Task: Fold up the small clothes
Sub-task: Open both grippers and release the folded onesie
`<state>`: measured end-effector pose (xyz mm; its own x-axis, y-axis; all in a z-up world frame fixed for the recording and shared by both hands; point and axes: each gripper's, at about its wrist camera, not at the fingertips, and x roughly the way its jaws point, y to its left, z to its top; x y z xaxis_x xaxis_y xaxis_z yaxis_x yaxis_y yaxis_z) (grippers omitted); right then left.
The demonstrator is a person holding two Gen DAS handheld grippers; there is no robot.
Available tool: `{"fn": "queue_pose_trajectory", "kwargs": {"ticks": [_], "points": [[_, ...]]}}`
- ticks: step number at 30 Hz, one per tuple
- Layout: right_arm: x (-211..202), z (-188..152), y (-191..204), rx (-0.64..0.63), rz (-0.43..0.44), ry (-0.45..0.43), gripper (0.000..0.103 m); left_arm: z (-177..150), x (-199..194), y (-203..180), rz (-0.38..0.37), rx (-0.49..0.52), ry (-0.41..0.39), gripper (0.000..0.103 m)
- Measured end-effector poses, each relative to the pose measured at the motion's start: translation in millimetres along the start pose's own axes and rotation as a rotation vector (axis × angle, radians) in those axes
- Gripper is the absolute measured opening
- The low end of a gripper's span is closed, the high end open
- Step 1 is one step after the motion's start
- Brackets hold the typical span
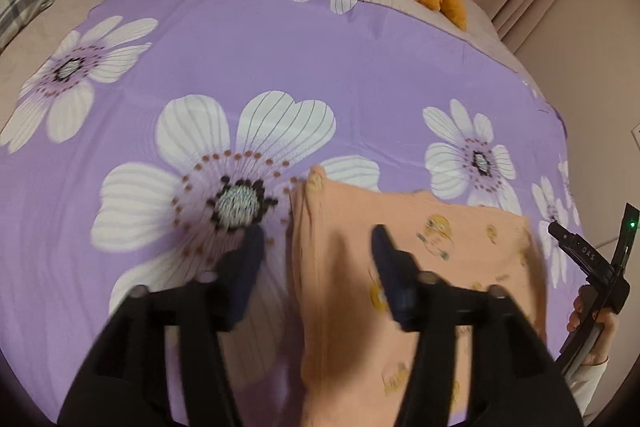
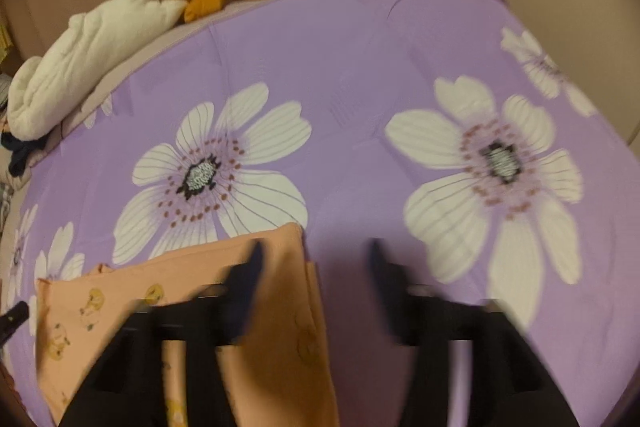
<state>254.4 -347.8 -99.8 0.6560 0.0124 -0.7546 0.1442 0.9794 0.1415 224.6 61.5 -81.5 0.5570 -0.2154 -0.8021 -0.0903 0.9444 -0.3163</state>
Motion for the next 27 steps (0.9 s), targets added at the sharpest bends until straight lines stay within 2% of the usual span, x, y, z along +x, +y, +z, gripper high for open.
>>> {"fn": "queue_pose_trajectory", "kwargs": {"ticks": [5, 11, 17, 21, 23, 26, 27], "points": [[-30, -25, 4, -0.046, 0.004, -0.01, 0.078, -36, -22, 0, -0.017, -0.003, 0.019, 0.069], [-47, -67, 2, -0.026, 0.071, 0.023, 0.078, -87, -26, 11, 0.004, -0.063, 0.061, 0.069], [-48, -107, -12, 0.025, 0.09, 0.09, 0.078, -113, -22, 11, -0.016, -0.082, 0.094, 0.067], [-48, -125, -20, 0.07, 0.11, 0.115, 0.078, -121, -14, 8, -0.048, -0.092, 0.107, 0.057], [-46, -132, -23, 0.098, 0.132, 0.134, 0.078, -123, -10, 5, -0.044, -0.088, 0.103, 0.055], [-48, -141, -23, 0.108, 0.149, 0.133, 0.077, -123, -8, 2, -0.061, -0.08, 0.101, 0.044], [-49, -143, -21, 0.099, 0.152, 0.128, 0.074, -123, -6, 2, -0.083, -0.094, 0.106, 0.04]]}}
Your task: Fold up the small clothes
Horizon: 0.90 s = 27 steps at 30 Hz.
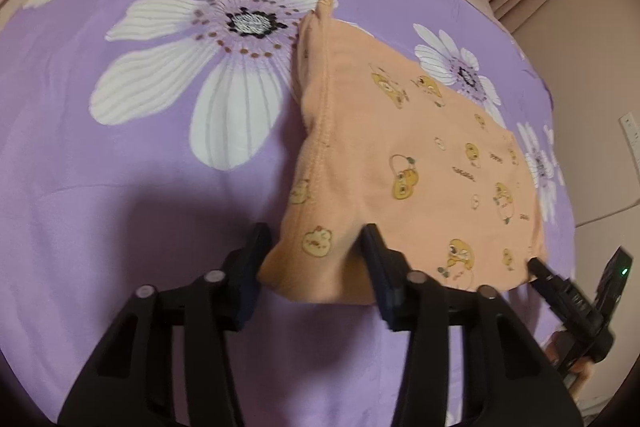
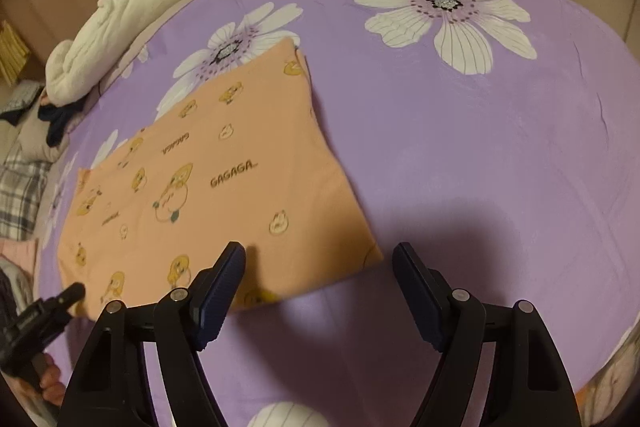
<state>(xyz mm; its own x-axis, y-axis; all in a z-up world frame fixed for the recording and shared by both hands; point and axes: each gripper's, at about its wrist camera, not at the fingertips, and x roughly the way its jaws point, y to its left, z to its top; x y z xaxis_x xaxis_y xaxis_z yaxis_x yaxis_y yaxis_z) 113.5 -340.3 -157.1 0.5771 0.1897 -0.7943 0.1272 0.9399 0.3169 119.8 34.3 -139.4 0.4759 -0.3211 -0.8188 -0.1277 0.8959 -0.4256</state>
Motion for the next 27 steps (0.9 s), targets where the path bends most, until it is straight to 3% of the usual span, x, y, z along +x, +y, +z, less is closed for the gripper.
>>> {"fn": "queue_pose_trajectory", "kwargs": {"ticks": [3, 4, 5, 7, 9, 10, 20, 27], "points": [[3, -3, 2, -0.001, 0.038, -0.002, 0.065, 2, 4, 3, -0.04, -0.025, 0.005, 0.026], [5, -3, 2, 0.009, 0.053, -0.001, 0.058, 3, 6, 3, -0.053, -0.033, 0.009, 0.023], [7, -2, 2, 0.019, 0.05, -0.004, 0.055, 3, 6, 3, -0.061, -0.036, 0.011, 0.015], [8, -2, 4, 0.013, 0.03, -0.018, 0.047, 2, 5, -1, -0.058, -0.031, 0.006, 0.01], [9, 0, 5, 0.023, 0.068, -0.017, 0.017, 0, 0, -7, -0.033, -0.015, -0.008, 0.008], [8, 1, 3, 0.038, 0.097, -0.012, 0.009, -1, -4, -9, -0.03, -0.014, -0.018, 0.008], [-45, 4, -1, 0.037, 0.174, -0.12, 0.007, -14, -48, -19, -0.089, 0.017, -0.052, 0.007], [-59, -5, -4, 0.013, 0.157, -0.134, 0.007, -40, -44, -21, -0.046, 0.044, 0.004, 0.008]]}}
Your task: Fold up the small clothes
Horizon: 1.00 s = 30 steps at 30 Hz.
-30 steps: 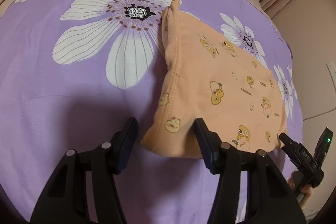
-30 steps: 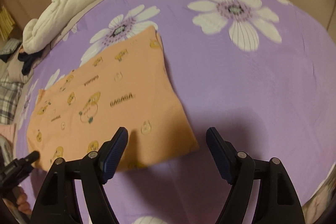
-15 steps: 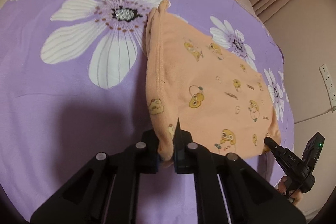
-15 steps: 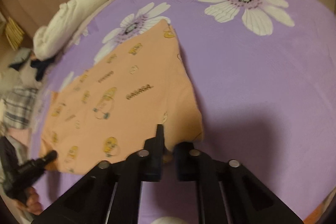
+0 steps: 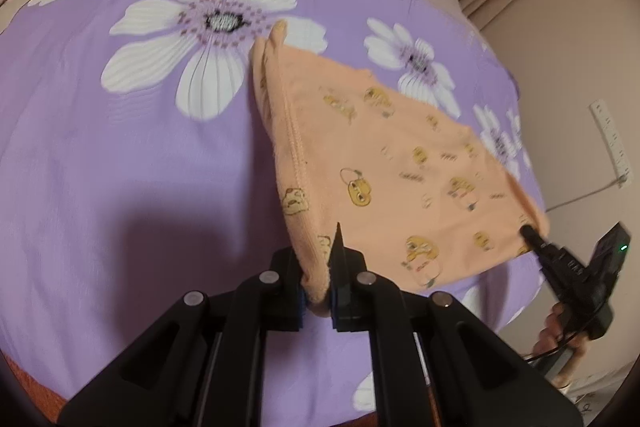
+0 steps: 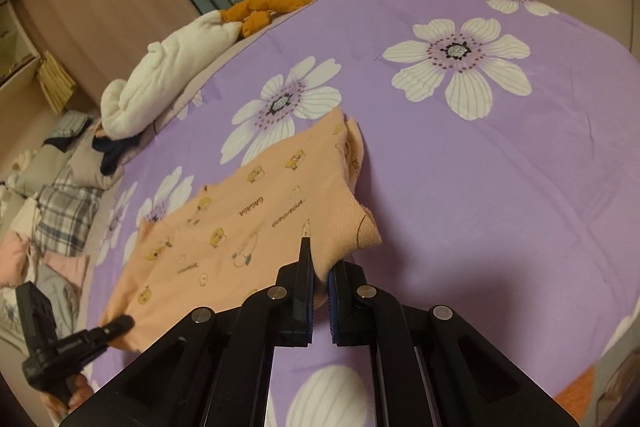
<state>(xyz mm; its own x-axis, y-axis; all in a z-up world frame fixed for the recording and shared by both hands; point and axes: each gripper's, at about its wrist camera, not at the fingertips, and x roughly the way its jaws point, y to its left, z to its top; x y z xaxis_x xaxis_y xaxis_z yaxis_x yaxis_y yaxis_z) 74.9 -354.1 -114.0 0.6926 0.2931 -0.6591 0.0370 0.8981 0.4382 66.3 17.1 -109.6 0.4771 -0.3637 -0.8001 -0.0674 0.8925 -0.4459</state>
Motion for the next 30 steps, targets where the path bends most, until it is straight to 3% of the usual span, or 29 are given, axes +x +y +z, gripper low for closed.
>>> {"fn": "queue_pose_trajectory", "kwargs": {"ticks": [9, 16, 26, 30], "points": [[8, 6, 21, -0.104, -0.002, -0.003, 0.007, -6, 16, 7, 0.076, 0.0, 0.065, 0.015], [7, 9, 73, -0.269, 0.099, -0.004, 0.007, -1, -7, 11, 0.116, 0.0, 0.006, 0.034], [52, -39, 138, -0.487, 0.198, 0.18, 0.007, 8, -29, 26, 0.16, -0.02, -0.051, 0.037], [74, -58, 144, -0.524, 0.174, 0.275, 0.007, 9, -31, 31, 0.176, -0.022, -0.054, 0.037]]}}
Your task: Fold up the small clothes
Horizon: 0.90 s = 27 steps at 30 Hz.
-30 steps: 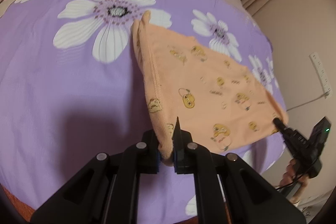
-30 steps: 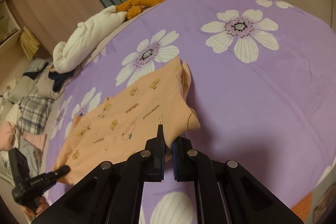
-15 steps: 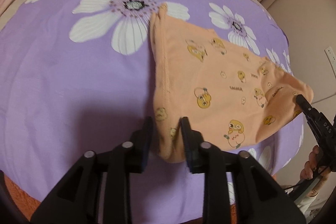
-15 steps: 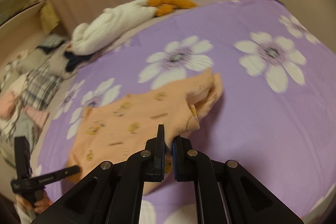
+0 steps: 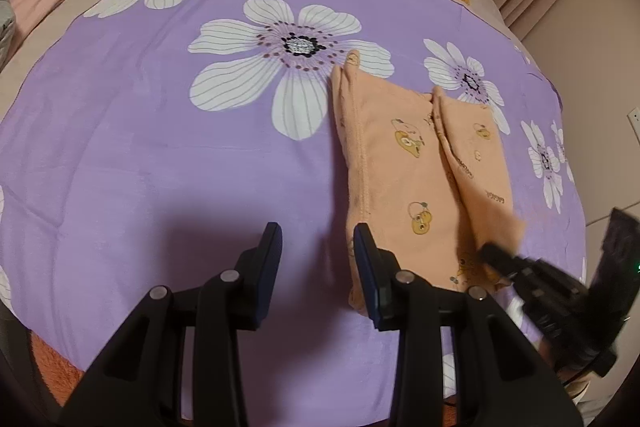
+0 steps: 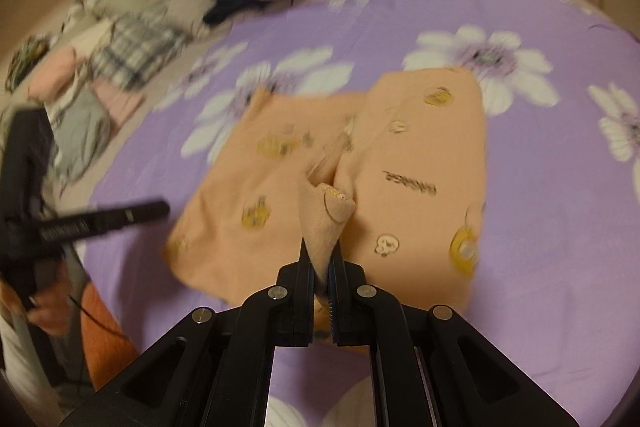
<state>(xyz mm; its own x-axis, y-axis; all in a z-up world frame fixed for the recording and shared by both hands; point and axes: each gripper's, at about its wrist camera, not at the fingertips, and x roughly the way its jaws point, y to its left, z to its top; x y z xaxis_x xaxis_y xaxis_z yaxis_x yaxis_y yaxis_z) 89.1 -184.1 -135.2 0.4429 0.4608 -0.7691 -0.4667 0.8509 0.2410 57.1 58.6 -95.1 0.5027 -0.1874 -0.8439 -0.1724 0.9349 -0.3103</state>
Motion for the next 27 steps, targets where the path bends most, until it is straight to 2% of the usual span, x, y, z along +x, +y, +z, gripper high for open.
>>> {"fn": "queue_pose_trajectory", "kwargs": {"ticks": [3, 7, 11, 12, 14, 15, 16, 20, 23, 27], "points": [[10, -3, 0, -0.005, -0.018, 0.028, 0.007, 1, -1, 2, -0.002, -0.006, 0.003, 0.037], [12, 0, -11, 0.046, 0.005, 0.056, 0.007, 4, -3, -1, -0.012, 0.0, 0.004, 0.037], [1, -2, -14, 0.064, 0.026, 0.06, 0.007, 11, -12, -11, -0.05, 0.019, -0.019, 0.052], [-2, -3, -14, 0.064, 0.018, 0.057, 0.011, 14, -14, -15, -0.064, 0.026, -0.025, 0.055], [-11, -5, -17, 0.067, -0.005, 0.048, 0.03, 20, -18, -24, -0.095, 0.042, -0.037, 0.06], [-17, -6, -20, 0.073, -0.013, 0.034, 0.046, 23, -20, -30, -0.113, 0.052, -0.044, 0.063], [-24, -8, -23, 0.083, -0.017, 0.015, 0.053, 27, -21, -36, -0.127, 0.065, -0.049, 0.065], [-41, -11, -38, 0.124, -0.05, -0.025, 0.054, 41, -16, -65, -0.186, 0.129, -0.052, 0.073], [-50, -13, -53, 0.178, -0.096, -0.054, 0.057, 48, 6, -87, -0.255, 0.169, 0.006, 0.074], [-56, -19, -75, 0.278, -0.13, -0.072, 0.057, 53, 45, -109, -0.282, 0.193, 0.082, 0.074]]}}
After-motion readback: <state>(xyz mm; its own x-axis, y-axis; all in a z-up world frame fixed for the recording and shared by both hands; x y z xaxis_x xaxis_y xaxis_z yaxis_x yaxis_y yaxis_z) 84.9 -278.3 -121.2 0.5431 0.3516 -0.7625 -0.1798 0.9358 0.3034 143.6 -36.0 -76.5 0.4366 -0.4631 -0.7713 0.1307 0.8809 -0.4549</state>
